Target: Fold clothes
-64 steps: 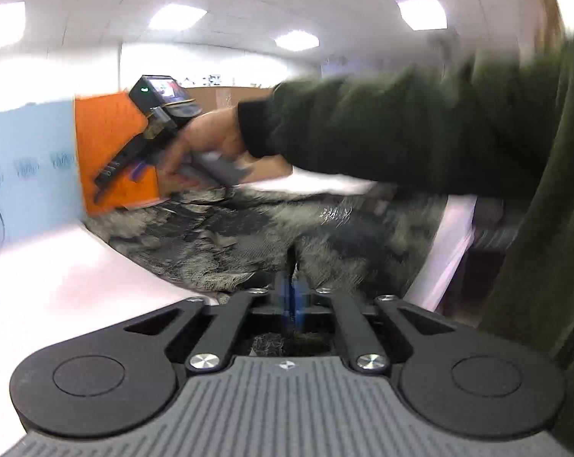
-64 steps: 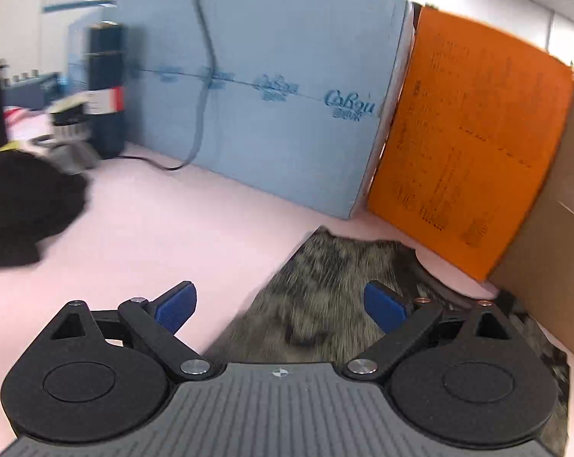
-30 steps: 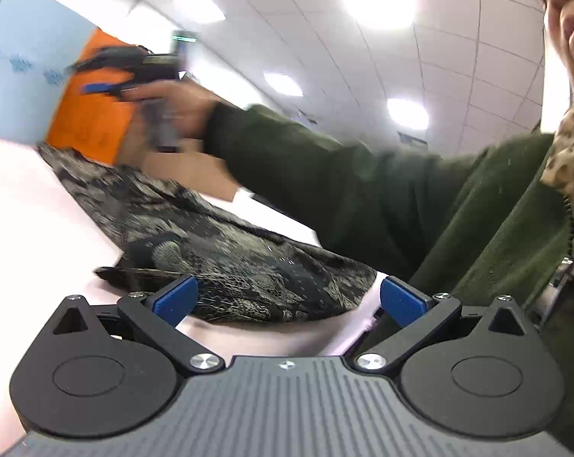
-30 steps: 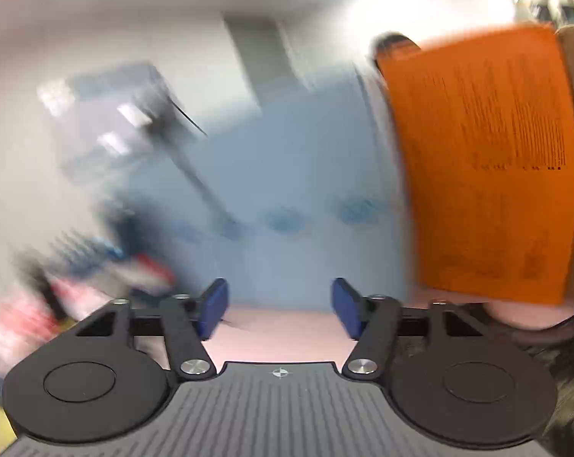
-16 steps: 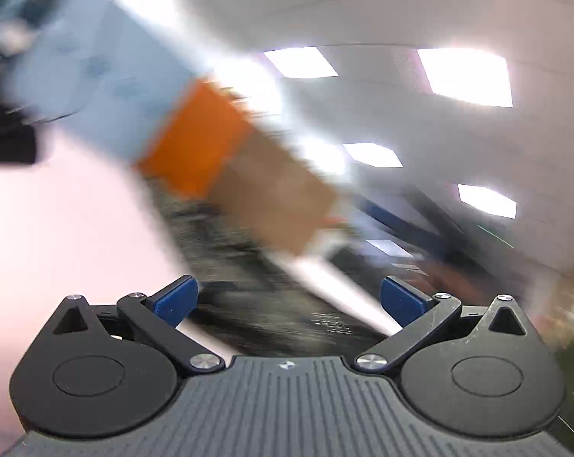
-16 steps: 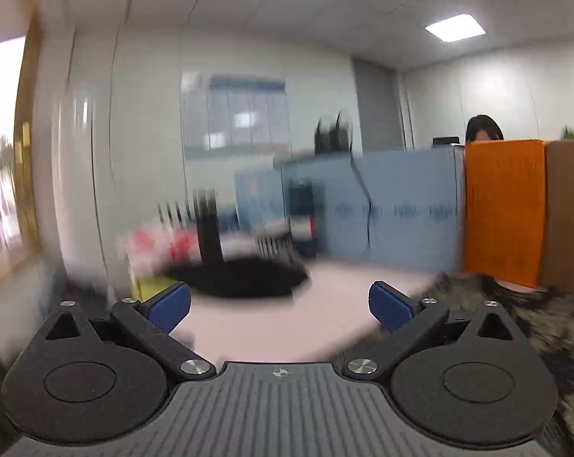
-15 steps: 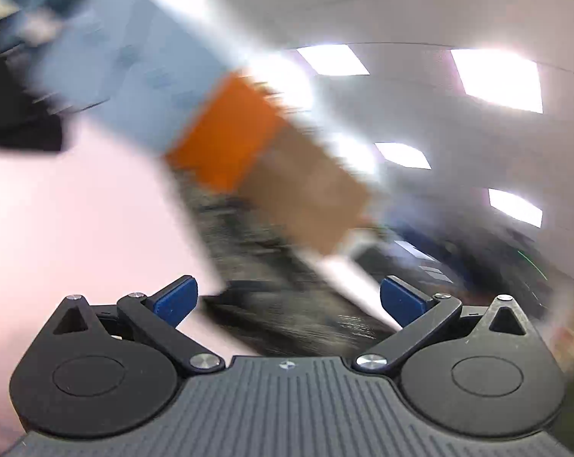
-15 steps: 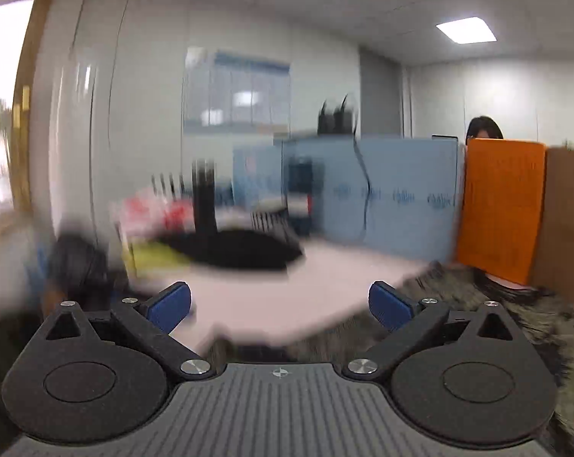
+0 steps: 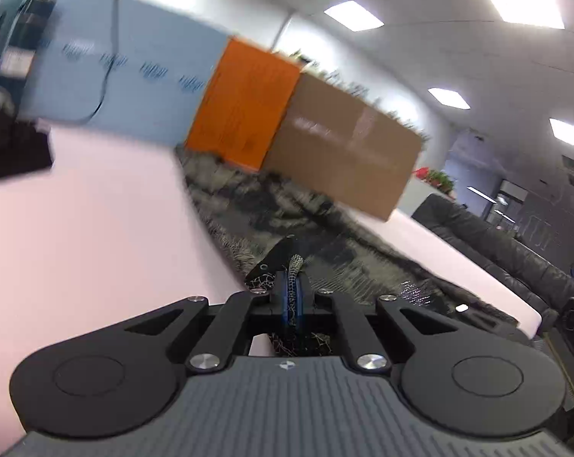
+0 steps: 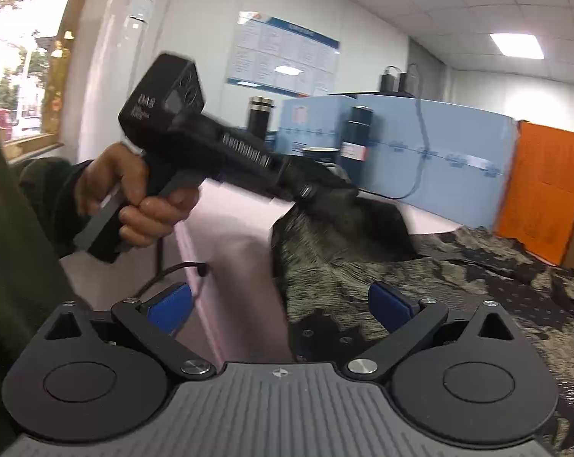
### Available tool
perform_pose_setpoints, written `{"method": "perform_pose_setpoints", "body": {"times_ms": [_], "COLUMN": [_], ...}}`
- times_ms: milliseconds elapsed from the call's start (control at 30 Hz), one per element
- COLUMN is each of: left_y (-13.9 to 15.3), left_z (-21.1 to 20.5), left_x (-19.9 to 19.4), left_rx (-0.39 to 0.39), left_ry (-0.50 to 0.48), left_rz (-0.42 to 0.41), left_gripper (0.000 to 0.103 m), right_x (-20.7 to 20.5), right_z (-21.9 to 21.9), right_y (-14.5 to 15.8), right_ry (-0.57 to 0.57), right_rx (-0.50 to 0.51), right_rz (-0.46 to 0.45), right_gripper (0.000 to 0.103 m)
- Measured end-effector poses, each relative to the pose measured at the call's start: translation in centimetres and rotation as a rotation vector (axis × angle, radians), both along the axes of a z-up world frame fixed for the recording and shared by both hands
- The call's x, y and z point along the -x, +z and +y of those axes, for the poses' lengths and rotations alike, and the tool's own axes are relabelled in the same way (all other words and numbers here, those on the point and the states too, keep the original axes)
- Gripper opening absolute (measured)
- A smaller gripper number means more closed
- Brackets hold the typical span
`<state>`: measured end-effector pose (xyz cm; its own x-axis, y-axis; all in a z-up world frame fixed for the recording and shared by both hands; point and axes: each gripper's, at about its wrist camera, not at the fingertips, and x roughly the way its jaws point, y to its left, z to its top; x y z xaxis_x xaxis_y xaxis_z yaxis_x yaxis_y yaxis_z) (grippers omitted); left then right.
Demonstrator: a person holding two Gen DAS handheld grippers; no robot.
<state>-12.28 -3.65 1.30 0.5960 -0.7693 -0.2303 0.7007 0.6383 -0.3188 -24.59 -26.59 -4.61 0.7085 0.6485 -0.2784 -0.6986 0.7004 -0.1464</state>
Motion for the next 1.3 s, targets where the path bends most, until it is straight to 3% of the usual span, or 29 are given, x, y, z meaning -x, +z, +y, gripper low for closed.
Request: {"method": "perform_pose_setpoints", "body": {"times_ms": [67, 167, 200, 267, 300, 333, 467, 667, 733, 833, 933, 1100, 1167, 1300], "left_y": [1.1, 1.2, 1.0, 0.3, -0.1, -0.3, -0.3, 1.7, 2.5, 3.7, 4.4, 4.5, 4.8, 5.2], "left_z": [-0.7, -3.1, -3.6, -4.3, -4.5, -4.5, -3.5, -2.1, -3.3, -5.8, -9.9, -18.4, -21.4, -26.3], "left_x": [1.5, 3.5, 3.9, 4.3, 4.6, 4.9, 6.1, 5.0, 4.0, 2.5, 1.6, 1.7, 0.5, -4.9], "left_rx": [-0.046, -0.224, -0.264, -0.311, -0.320, -0.316, -0.283, -0.199, -0.179, -0.147, -0.133, -0.310, -0.357, -0.322], "left_ry": [-0.050, -0.087, -0.121, -0.206, -0.241, -0.271, -0.327, -0.292, -0.271, -0.268, -0.370, -0.478, -0.485, -0.479], "left_rz": [-0.101, -0.248, -0.266, -0.273, -0.270, -0.272, -0.316, -0.304, -0.292, -0.286, -0.279, -0.327, -0.259, 0.026], "left_gripper": [0.003, 0.004, 0.011, 0.037, 0.058, 0.069, 0.079, 0.089, 0.100, 0.103, 0.103, 0.103, 0.103, 0.102], "right_x": [0.0, -0.2, -0.3, -0.3, -0.3, -0.2, 0.3, 0.9, 1.6, 3.2, 5.9, 10.9, 12.1, 12.7], "right_z": [0.2, 0.4, 0.5, 0.7, 0.8, 0.9, 0.8, 0.9, 0.4, -1.8, -5.6, -11.7, -13.4, -15.5], "right_y": [-0.2, -0.4, -0.6, -0.8, -0.8, -0.9, -1.1, -1.1, -1.0, -0.7, -0.6, -0.7, -0.8, -1.5], "right_ry": [0.028, 0.040, 0.051, 0.077, 0.084, 0.091, 0.116, 0.164, 0.119, -0.005, -0.234, -0.706, -0.860, -1.030], "right_rx": [-0.013, -0.040, -0.050, -0.066, -0.069, -0.072, -0.085, -0.086, -0.100, -0.178, -0.294, -0.408, -0.423, -0.446], "right_rz": [0.003, 0.023, 0.033, 0.049, 0.049, 0.048, 0.049, 0.077, 0.034, -0.045, -0.128, -0.262, -0.280, -0.259], "right_gripper": [0.100, 0.100, 0.100, 0.101, 0.101, 0.101, 0.101, 0.101, 0.101, 0.101, 0.101, 0.101, 0.101, 0.100]}}
